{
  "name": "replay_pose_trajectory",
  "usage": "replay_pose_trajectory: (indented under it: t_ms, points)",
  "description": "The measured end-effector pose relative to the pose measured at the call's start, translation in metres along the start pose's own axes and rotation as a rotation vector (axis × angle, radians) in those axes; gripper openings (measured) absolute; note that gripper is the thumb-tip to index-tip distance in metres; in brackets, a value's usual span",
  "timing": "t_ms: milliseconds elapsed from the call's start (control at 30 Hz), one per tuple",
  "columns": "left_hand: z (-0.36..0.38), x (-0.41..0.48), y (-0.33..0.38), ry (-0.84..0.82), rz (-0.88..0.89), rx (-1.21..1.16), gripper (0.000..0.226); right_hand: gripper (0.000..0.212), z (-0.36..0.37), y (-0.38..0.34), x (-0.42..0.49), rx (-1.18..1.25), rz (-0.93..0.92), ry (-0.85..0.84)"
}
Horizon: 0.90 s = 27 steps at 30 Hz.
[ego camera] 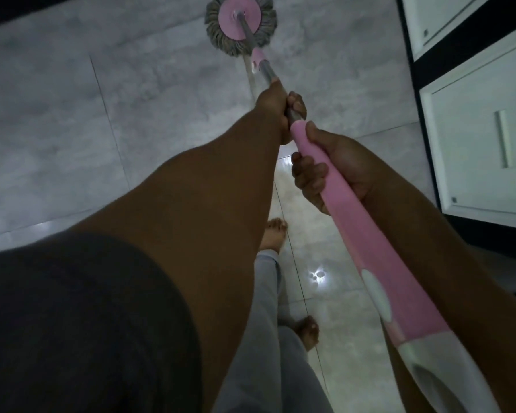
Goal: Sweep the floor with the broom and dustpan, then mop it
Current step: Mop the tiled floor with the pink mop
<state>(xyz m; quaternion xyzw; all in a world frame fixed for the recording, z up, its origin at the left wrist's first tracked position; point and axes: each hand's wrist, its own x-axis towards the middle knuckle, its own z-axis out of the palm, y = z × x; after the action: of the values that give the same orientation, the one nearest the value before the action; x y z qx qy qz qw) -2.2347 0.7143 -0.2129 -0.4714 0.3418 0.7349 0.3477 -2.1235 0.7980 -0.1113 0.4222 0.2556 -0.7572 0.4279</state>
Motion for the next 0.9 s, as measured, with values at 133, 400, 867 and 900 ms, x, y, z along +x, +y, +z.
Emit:
replay_pose_trajectory:
  t_ms: [133,400,867,900]
  points:
    - [-0.021,-0.018,-0.024,-0.010,-0.025,-0.002,0.047,0.043,-0.005,0.034,-0.013,0.014,0.002,0.010]
    - [-0.102,-0.089,-0.155,0.020,-0.082,-0.008,0.045,0.045,-0.053,0.178,-0.079,-0.006,0.065,0.051]
    - [-0.209,-0.219,-0.299,0.082,-0.174,-0.086,0.042,0.045,-0.086,0.359,-0.167,-0.057,0.143,0.121]
    - [-0.207,-0.213,-0.291,0.075,-0.165,-0.094,0.043,0.045,-0.082,0.352,-0.162,-0.067,0.146,0.120]
